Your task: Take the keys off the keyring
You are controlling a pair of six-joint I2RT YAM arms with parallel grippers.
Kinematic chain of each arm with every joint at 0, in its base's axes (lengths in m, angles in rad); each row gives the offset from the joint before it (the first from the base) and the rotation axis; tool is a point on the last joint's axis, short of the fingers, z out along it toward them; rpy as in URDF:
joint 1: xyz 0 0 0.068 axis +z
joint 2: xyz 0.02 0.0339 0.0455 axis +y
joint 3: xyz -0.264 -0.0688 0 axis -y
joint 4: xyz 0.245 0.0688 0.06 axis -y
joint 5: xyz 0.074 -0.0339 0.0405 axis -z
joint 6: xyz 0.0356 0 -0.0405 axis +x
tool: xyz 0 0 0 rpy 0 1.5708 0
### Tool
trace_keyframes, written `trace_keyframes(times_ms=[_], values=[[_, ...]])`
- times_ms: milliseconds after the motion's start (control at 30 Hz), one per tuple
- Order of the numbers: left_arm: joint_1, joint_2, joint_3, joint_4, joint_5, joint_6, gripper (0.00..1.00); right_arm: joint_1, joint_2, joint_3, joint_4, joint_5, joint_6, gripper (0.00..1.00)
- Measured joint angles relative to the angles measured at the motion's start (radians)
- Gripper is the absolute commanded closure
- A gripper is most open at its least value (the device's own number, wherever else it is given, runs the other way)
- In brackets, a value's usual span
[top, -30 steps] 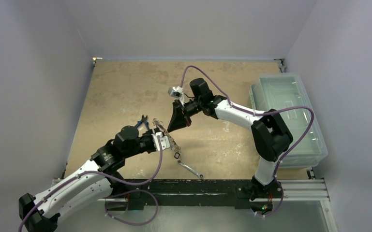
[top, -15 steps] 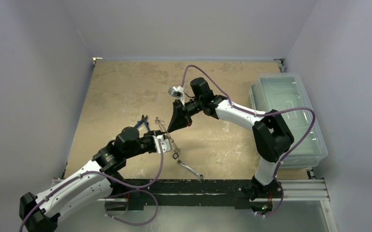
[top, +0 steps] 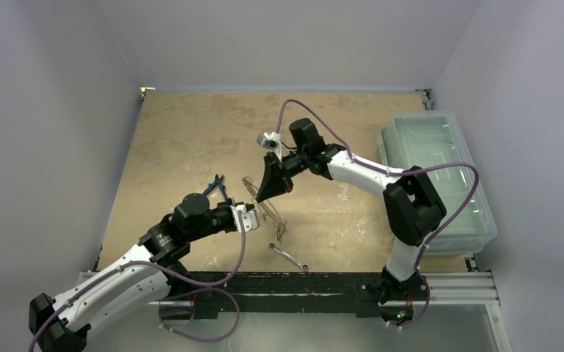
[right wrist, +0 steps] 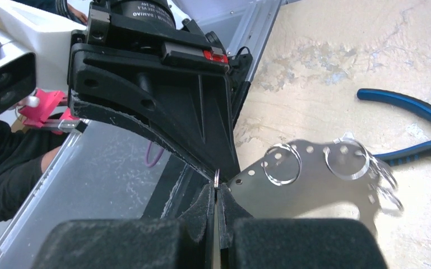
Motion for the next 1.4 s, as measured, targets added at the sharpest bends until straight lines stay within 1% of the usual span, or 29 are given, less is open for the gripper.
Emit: trace_keyframes(times_ms=[233, 267, 300, 433, 533, 633, 700, 767, 800, 867, 933, 1033, 1133, 1233, 1300, 1400], values=[[0.0, -0.023, 0.0, -0.045, 0.0, 0.006, 1.0, 0.0, 0.0, 0.006, -0.056, 0.0, -0.05, 1.0], [0.0, -0.024, 0.0, -0.049, 0.0, 0.007, 0.93, 0.0, 0.0, 0.008, -0.061, 0.0, -0.054, 1.0], [0.0, -0.025, 0.0, -0.051, 0.0, 0.008, 0.89, 0.0, 0.0, 0.01, -0.065, 0.0, -0.056, 1.0], [0.0, -0.027, 0.0, -0.051, 0.0, 0.024, 0.88, 0.0, 0.0, 0.011, -0.053, 0.001, -0.035, 1.0], [0.0, -0.032, 0.0, -0.043, 0.0, 0.031, 0.84, 0.0, 0.0, 0.006, 0.014, 0.008, 0.034, 1.0], [0.0, -0.037, 0.0, -0.025, -0.004, 0.032, 0.78, -0.002, -0.008, -0.06, 0.206, 0.018, 0.201, 1.0], [0.0, -0.037, 0.0, -0.014, -0.01, 0.031, 0.75, -0.008, -0.013, -0.142, 0.436, 0.027, 0.393, 1.0], [0.0, -0.037, 0.0, -0.006, -0.013, 0.03, 0.74, -0.023, -0.002, -0.252, 0.8, 0.041, 0.682, 1.0], [0.0, -0.037, -0.002, -0.002, -0.014, 0.029, 0.74, -0.03, 0.02, -0.275, 0.956, 0.039, 0.827, 1.0], [0.0, -0.038, -0.01, 0.014, -0.019, 0.029, 0.74, -0.044, 0.084, -0.265, 1.189, 0.046, 1.084, 1.0], [0.0, -0.039, -0.02, 0.022, -0.028, 0.028, 0.74, -0.053, 0.134, -0.256, 1.326, 0.059, 1.255, 1.0], [0.0, -0.04, -0.029, 0.028, -0.045, 0.02, 0.72, -0.061, 0.166, -0.259, 1.435, 0.076, 1.402, 1.0], [0.0, -0.054, -0.029, 0.027, -0.061, 0.013, 0.69, -0.062, 0.158, -0.277, 1.499, 0.093, 1.444, 1.0], [0.0, -0.076, -0.029, 0.027, -0.074, 0.003, 0.67, -0.062, 0.13, -0.304, 1.527, 0.109, 1.432, 1.0], [0.0, -0.086, -0.029, 0.027, -0.076, -0.003, 0.66, -0.062, 0.097, -0.322, 1.483, 0.12, 1.38, 1.0], [0.0, -0.101, -0.028, 0.022, -0.08, -0.013, 0.65, -0.062, 0.017, -0.335, 1.291, 0.157, 1.229, 1.0]])
